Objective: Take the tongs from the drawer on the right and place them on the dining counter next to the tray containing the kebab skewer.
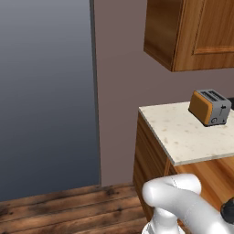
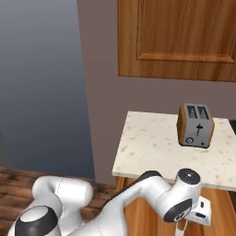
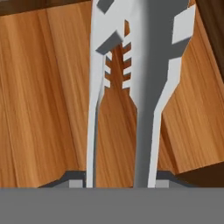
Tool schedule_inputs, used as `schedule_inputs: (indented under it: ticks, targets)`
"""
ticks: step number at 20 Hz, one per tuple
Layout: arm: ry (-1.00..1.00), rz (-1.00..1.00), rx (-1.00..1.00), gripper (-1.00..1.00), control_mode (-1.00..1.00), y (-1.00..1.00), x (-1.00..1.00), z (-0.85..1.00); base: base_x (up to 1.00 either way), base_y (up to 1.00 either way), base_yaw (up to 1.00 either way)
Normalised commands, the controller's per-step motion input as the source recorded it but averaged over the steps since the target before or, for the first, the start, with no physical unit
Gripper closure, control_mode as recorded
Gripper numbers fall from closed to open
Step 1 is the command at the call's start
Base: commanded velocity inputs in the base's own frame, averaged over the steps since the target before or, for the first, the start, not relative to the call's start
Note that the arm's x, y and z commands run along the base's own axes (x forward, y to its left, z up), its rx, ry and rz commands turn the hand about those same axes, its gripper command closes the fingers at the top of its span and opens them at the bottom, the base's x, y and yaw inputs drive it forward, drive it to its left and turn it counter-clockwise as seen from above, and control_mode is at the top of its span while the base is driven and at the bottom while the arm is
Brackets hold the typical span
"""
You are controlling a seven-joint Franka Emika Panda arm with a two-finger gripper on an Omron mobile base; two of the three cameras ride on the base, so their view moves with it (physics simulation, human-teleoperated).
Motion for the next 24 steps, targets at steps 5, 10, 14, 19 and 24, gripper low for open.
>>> schedule_inputs:
  ticks: [5, 10, 14, 19, 24]
  targets:
    - [-0.01, 0.10, 0.00, 1.00, -1.00, 0.18, -0.01, 0.68, 0.00, 0.00, 0.00]
    - [-0.13, 0.14, 0.00, 1.00, -1.00, 0.32, 0.24, 0.44, 0.00, 0.00, 0.00]
    - [-0.18, 0.13, 0.00, 1.00, -1.00, 0.43, 0.49, 0.22, 0.00, 0.00, 0.00]
    - [-0.16, 0.12, 0.00, 1.00, -1.00, 0.52, 0.51, 0.26, 0.00, 0.00, 0.00]
    - [-0.03, 0.12, 0.00, 1.00, -1.00, 0.49, 0.49, 0.33, 0.00, 0.00, 0.00]
